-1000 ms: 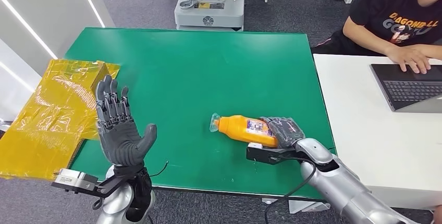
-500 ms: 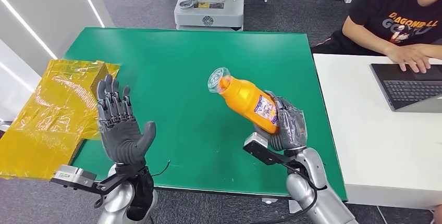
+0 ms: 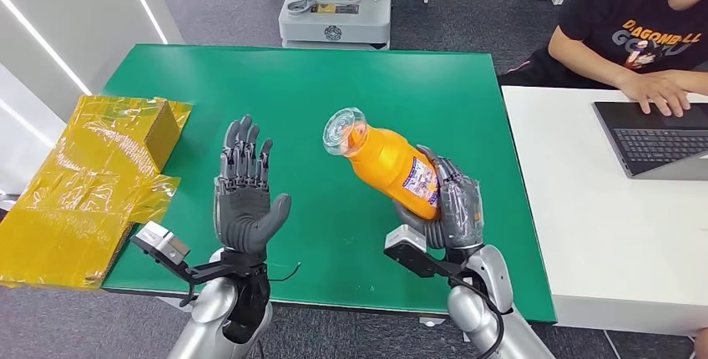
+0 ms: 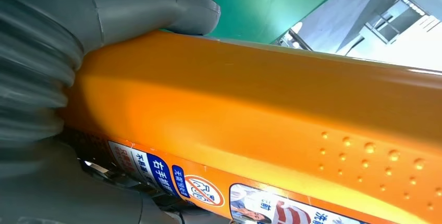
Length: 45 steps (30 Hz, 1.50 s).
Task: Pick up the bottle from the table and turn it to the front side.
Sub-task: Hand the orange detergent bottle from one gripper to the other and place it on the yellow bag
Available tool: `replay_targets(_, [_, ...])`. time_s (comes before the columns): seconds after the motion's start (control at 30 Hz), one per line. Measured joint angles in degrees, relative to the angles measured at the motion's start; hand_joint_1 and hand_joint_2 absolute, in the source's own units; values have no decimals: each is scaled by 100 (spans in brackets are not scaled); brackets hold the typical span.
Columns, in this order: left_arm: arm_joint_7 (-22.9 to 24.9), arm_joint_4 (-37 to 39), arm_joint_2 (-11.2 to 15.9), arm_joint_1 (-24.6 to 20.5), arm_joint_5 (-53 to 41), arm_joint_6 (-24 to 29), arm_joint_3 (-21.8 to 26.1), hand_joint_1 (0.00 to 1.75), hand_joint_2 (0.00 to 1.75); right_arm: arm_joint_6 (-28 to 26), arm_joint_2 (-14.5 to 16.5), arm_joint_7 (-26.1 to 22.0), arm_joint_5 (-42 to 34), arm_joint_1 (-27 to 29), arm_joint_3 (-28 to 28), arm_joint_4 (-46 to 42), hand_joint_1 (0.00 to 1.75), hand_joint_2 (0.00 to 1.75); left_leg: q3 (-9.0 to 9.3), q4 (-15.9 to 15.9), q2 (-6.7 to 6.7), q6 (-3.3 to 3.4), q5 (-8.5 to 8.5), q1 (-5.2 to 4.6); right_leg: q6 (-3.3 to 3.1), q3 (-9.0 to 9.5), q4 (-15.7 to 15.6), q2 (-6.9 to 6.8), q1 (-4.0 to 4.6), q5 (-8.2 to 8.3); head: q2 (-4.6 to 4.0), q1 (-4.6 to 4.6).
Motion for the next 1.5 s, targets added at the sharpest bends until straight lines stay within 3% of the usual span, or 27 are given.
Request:
replay_targets(0.17, [17, 186, 9, -87, 19, -93, -87, 0, 175, 207, 62, -91, -57, -19, 26, 7, 175, 175, -1, -1, 0, 0, 0, 0, 0, 0, 0, 0, 0, 0, 0, 0])
replay_targets(0.83, [-197, 329, 37, -202, 163, 5, -87, 0, 175, 2237, 658, -451, -549, -714, 627, 556, 175, 175, -4, -1, 0, -1, 1, 1, 0, 0, 3, -1, 0, 0, 0, 1])
replay_targets(1.2, [-271, 271, 31, -119, 153, 70, 150, 0, 175, 2894, 823, -635, -604, -1104, 802, 1067, 175, 175, -4, -1, -1, -1, 1, 1, -1, -1, 4, -2, 1, 1, 0, 0])
replay_targets(1.5, [-257, 270, 33, -108, 52, 87, 234, 0, 175, 3099, 856, -701, -657, -1260, 878, 1304, 175, 175, -5, -1, -2, -1, 2, 1, -1, 0, 3, -2, 0, 1, 0, 1])
